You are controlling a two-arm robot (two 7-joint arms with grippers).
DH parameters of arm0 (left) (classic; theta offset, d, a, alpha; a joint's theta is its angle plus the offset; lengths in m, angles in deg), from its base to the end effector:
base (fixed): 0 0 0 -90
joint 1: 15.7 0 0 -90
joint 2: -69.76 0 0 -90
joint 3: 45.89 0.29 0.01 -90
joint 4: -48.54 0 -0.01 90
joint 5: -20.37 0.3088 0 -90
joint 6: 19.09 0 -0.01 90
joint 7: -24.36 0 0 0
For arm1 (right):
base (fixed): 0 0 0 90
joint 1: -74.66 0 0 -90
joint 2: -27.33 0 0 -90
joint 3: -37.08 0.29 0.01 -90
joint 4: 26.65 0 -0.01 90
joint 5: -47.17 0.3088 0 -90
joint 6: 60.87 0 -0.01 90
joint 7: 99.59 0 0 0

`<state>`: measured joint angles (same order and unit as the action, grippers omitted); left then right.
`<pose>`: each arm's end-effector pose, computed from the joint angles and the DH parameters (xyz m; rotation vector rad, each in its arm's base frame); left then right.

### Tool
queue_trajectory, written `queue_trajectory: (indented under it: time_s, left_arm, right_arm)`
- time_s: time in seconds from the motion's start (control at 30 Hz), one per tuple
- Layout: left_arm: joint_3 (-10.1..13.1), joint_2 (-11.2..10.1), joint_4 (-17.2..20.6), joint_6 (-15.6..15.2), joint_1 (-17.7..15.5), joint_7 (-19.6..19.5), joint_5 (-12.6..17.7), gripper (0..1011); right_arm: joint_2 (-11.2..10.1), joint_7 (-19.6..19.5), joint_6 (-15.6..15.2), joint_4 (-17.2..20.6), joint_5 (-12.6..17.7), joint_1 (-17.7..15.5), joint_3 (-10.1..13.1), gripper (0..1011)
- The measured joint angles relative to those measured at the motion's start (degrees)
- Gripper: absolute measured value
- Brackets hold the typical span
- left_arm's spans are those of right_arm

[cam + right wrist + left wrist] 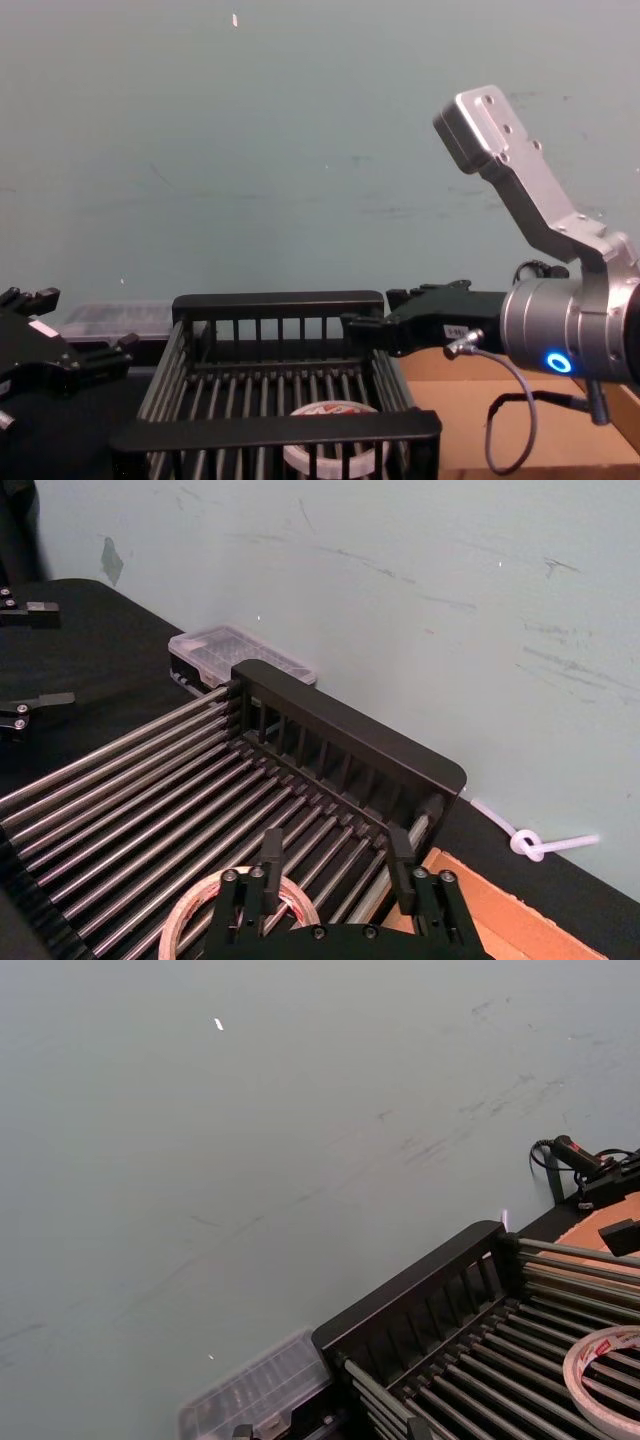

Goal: Pick up the white tape and place it into the black box , Pick up the silver tape and place it into the brown box.

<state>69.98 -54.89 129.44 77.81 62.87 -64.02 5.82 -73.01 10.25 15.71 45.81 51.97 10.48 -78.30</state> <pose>0.3581 0.0827 -0.3023 0.3047 -0.2849 1.2479 0.4329 0.0595 -0.2518 -0.3249 -0.0474 -0.8966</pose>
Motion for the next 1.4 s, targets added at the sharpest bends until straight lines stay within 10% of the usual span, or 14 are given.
queue_trajectory:
  time_s: [0.43, 0.87, 1.4]
  left_arm:
    - [0.0, 0.0, 0.0, 0.0, 0.0, 0.0, 0.0, 1001]
    - [0.0, 0.0, 0.0, 0.0, 0.0, 0.0, 0.0, 1001]
    - [0.0, 0.0, 0.0, 0.0, 0.0, 0.0, 0.0, 1001]
  right_arm:
    - [0.0, 0.0, 0.0, 0.0, 0.0, 0.0, 0.0, 1002]
    - [-0.9, -1.4, -1.3, 4.0, -0.1, -2.2, 1.6, 1002]
    - [-9.6, 1.7, -5.6, 21.0, 6.2, -15.3, 7.1, 1003]
